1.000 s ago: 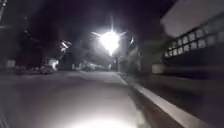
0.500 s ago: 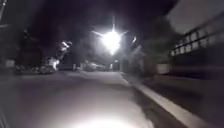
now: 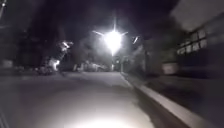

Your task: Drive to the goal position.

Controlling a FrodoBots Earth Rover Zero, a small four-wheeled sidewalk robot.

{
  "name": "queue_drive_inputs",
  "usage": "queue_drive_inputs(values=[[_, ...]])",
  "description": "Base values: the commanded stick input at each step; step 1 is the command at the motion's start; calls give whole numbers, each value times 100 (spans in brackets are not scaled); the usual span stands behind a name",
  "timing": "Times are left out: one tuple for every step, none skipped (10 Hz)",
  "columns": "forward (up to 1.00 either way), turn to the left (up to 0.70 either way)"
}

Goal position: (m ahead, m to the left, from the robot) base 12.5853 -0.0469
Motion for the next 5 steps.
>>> queue_drive_inputs(values=[[70,0],[70,0],[70,0],[70,0],[70,0]])
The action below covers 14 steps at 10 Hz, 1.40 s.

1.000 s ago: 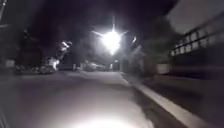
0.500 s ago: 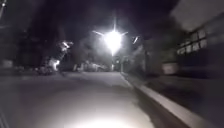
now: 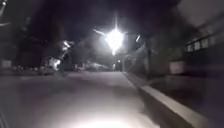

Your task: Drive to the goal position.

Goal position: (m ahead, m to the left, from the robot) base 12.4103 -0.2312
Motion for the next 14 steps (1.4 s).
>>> queue_drive_inputs(values=[[70,0],[70,0],[70,0],[70,0],[70,0],[70,0],[70,0],[70,0],[70,0],[70,-18],[70,-29],[70,-35],[70,-35],[70,-35]])
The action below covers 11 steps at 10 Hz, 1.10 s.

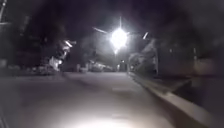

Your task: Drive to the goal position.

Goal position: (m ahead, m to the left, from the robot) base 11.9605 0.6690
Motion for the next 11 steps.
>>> queue_drive_inputs(values=[[70,-35],[70,-35],[70,-28],[70,-12],[70,0],[70,0],[70,0],[70,-11],[70,-25],[70,-30],[70,0]])
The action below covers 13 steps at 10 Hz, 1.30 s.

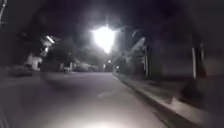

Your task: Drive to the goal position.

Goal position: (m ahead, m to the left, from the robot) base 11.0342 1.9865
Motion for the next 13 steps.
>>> queue_drive_inputs(values=[[70,0],[70,0],[70,0],[70,0],[70,0],[70,0],[70,0],[70,0],[70,0],[70,-4],[70,-28],[70,-35],[70,-35]])
